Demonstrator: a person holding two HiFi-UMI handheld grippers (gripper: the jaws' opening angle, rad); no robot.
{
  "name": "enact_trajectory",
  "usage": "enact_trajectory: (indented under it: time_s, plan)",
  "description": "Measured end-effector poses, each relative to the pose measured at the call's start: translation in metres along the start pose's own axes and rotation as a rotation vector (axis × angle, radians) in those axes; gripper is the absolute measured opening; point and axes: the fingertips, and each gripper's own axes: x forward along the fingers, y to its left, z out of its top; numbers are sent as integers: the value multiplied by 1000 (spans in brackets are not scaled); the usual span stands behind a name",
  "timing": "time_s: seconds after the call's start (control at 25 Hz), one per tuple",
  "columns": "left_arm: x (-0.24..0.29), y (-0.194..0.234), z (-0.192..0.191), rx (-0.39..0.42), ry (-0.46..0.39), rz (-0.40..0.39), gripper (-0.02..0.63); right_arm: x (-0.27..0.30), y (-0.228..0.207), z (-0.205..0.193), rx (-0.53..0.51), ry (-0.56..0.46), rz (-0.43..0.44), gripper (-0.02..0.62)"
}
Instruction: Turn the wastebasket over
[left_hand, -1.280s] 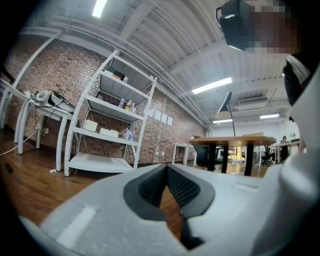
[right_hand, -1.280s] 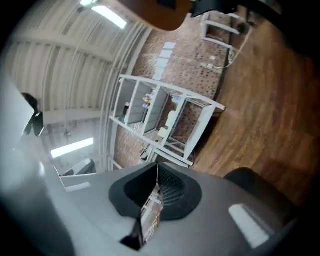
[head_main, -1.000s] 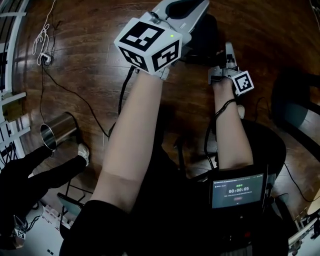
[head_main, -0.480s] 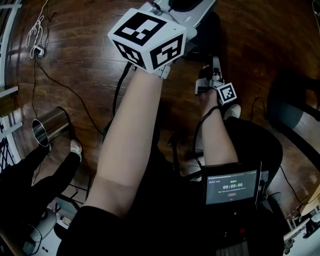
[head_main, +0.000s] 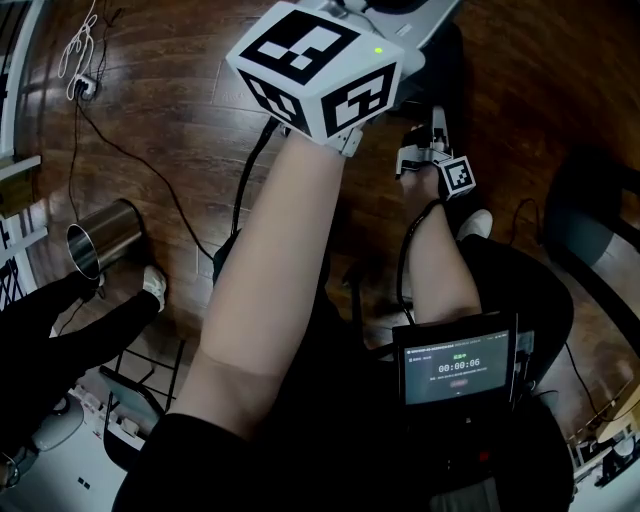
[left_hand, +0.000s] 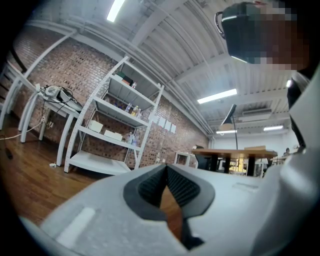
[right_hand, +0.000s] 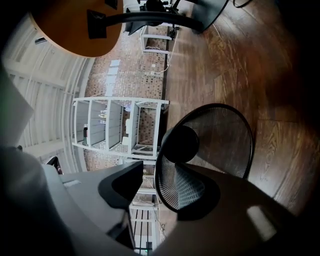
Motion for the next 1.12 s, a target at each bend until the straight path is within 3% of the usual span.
enact_trajectory:
  time_s: [0.36,0.56,0.72,1.0,1.12]
  plan:
    - [0,-1,-4,-8,13,-23,0,40,4,5,5,-14,13,185]
    - [1,2,-5,-16,13,-14,0,44,0,8,29,-30,-12,39]
    - [0,5,-3,-16,11,-12,0,45,3,4,23,-4,-1,21]
    - [-2,8,1,-15,3,-10,0,61,34,6,-397,249,-43,9]
    - [-4,8,4,-9,0,-10,0,65,53,9,-626,395,-62,6]
